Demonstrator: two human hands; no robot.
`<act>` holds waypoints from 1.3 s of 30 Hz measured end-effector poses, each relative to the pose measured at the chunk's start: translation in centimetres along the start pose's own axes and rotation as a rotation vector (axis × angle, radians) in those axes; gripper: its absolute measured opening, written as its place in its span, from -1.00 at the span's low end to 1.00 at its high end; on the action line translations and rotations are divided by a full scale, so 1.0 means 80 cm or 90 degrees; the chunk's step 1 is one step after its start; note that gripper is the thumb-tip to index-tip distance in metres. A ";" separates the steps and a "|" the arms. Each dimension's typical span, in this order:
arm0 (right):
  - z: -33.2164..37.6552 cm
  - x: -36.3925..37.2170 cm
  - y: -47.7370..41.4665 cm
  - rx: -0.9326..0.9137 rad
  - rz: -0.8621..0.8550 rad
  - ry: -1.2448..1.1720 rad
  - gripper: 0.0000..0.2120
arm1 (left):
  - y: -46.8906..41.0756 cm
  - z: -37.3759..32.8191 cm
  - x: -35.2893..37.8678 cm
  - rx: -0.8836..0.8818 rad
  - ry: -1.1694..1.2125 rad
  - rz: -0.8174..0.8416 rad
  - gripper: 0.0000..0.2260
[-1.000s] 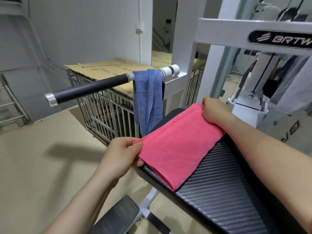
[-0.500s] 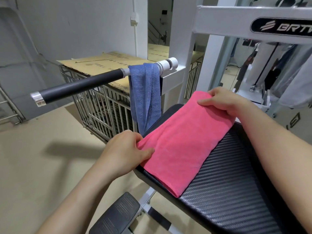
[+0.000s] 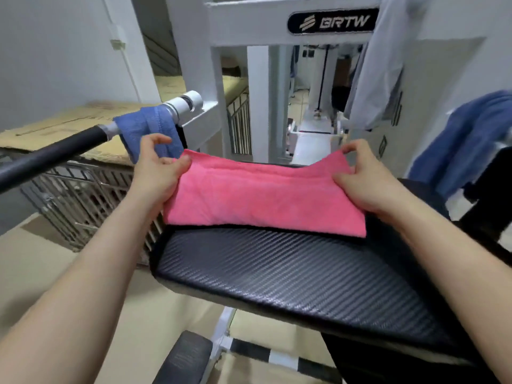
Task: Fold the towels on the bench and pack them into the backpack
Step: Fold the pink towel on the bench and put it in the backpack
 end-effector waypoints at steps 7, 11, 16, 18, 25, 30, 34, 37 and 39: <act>-0.004 0.006 0.061 0.104 -0.079 0.137 -0.48 | 0.005 0.010 0.015 -0.024 -0.016 0.379 -0.46; 0.014 0.029 0.079 0.062 -0.064 0.191 -0.60 | 0.028 0.022 0.010 0.019 0.049 0.436 -0.66; 0.021 0.031 0.090 0.041 -0.119 0.121 -0.48 | 0.062 0.036 -0.013 -0.021 0.072 0.404 -0.57; 0.023 0.025 0.077 0.052 -0.130 0.230 -0.48 | 0.096 0.039 -0.020 0.001 0.022 0.401 -0.43; 0.044 0.048 0.061 0.064 -0.218 0.568 -0.55 | 0.172 0.036 -0.049 0.157 -0.169 0.648 -0.14; 0.096 0.132 0.169 -0.139 0.094 0.312 -0.18 | 0.144 0.041 -0.032 0.547 -0.424 0.532 -0.25; 0.069 0.186 0.199 -0.152 0.090 0.601 0.01 | 0.138 0.049 0.002 0.578 -0.562 0.565 -0.34; 0.065 0.192 0.191 -0.202 0.001 0.576 -0.33 | 0.135 0.039 0.000 0.572 -0.504 0.571 -0.49; 0.068 0.188 0.189 -0.237 -0.028 0.504 -0.44 | 0.131 0.031 -0.004 0.587 -0.452 0.553 -0.57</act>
Point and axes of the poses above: each hand's wrist, its own y-axis away from the middle knuckle, its own x-axis out of the palm, z = x × y, the point moved 2 cm from there along -y, towards the middle knuckle, and after that the axes turned 8 degrees about z, right-handed, at the moved point
